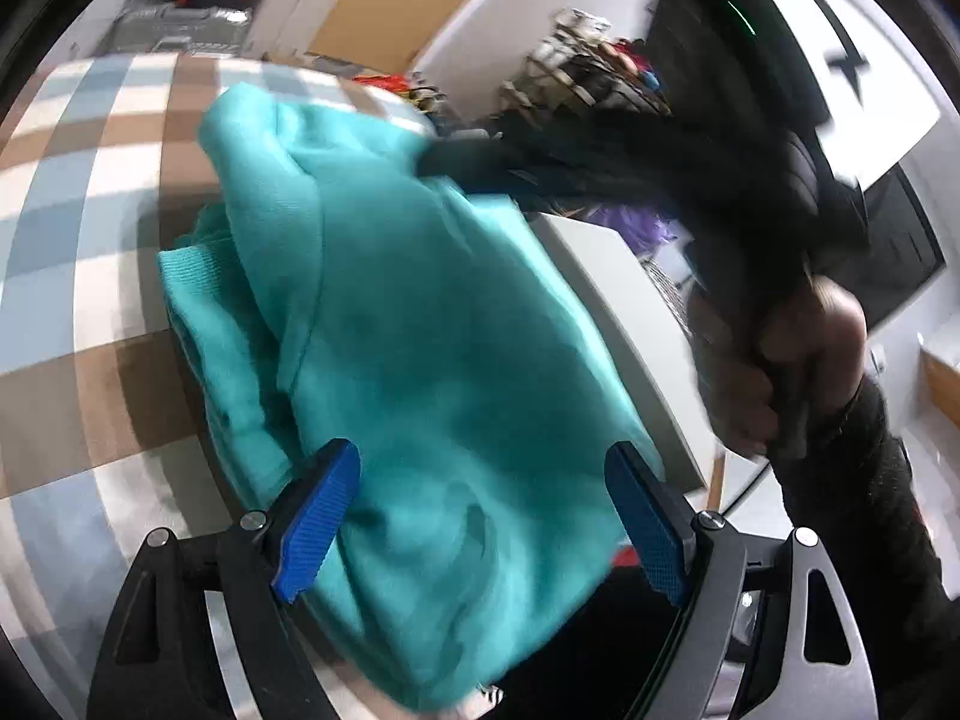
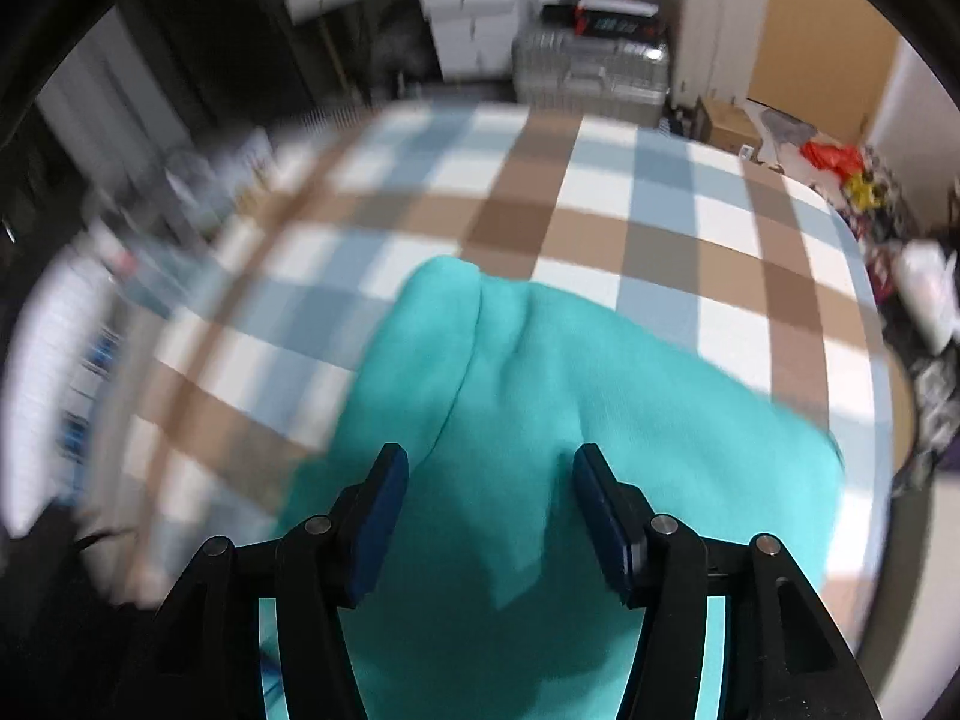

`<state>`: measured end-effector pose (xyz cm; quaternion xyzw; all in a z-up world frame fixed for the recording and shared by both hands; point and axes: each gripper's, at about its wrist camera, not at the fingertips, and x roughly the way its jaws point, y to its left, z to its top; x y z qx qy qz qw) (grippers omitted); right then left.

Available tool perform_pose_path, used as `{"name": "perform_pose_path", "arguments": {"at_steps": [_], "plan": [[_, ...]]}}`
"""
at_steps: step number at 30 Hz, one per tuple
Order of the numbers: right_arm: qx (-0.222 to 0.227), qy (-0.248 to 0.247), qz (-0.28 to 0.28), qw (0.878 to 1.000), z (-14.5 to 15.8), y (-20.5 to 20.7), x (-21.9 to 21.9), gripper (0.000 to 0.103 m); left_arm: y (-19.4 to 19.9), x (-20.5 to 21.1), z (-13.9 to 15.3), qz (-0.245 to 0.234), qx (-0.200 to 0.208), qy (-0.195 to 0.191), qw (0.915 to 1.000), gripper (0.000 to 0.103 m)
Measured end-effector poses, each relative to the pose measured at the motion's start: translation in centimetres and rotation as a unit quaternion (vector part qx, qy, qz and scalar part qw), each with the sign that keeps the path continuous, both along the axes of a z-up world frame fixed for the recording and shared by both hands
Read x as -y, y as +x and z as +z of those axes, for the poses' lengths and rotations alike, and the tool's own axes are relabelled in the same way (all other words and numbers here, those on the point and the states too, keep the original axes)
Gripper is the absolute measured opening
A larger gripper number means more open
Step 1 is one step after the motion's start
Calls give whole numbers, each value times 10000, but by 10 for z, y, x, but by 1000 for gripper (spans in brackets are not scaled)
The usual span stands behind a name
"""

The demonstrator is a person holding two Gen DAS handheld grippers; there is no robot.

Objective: Fold large clothes

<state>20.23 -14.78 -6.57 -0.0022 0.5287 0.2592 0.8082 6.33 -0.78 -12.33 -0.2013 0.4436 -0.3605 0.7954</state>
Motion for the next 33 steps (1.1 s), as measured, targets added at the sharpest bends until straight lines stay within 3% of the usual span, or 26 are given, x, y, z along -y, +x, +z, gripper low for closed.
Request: {"name": "perform_pose_path", "arguments": {"at_steps": [3,6,8,11,12,13,14,15,17,21,24,25,28,30,33], "plan": [[-138,602,-22,9981,16,-57,45,57,-18,-2,12,-386,250,-241,9986,81],[-386,1267,-62,9912,10,-107,80,57,-17,2,-6,-449,-63,-288,9986,81],[-709,1496,-194,9860,-11,-123,93,58,-4,8,-32,-446,-473,-30,9979,80],[-1074,1940,-560,9735,-57,-127,109,53,-1,6,-43,-240,-611,-140,9977,80],[-1126,2073,-689,9693,-69,-126,112,39,-3,4,-44,-189,-634,-179,9977,80],[-1120,2033,-835,9691,-76,-124,114,15,-4,2,-44,-139,-642,-215,9976,80],[-1074,1917,-1013,9703,-84,-122,116,2,-6,1,-47,-94,-645,-238,9976,80],[-1129,2126,-1109,9643,-91,-121,119,0,-12,-1,-49,-80,-623,-225,9978,80],[-1213,2616,-1192,9501,-102,-121,125,0,-18,0,-49,-119,-472,-115,9987,80],[-904,2801,-1233,9477,-95,-129,128,0,-18,-9,-28,35,-223,-167,9996,81],[-514,2677,-1246,9540,-83,-134,124,1,-18,-35,-19,869,318,97,9957,81],[-391,2584,-1256,9570,-80,-137,121,1,-13,-46,-20,1270,260,185,9914,81],[-119,2250,-1257,9662,-72,-140,108,2,11,-62,-41,1599,-510,-287,9854,81],[15,2148,-1212,9691,-68,-139,99,9,32,-62,-57,1673,-1012,-582,9790,81],[123,2223,-1115,9685,-65,-138,99,22,51,-32,-59,1507,-1205,-675,9789,81]]}}
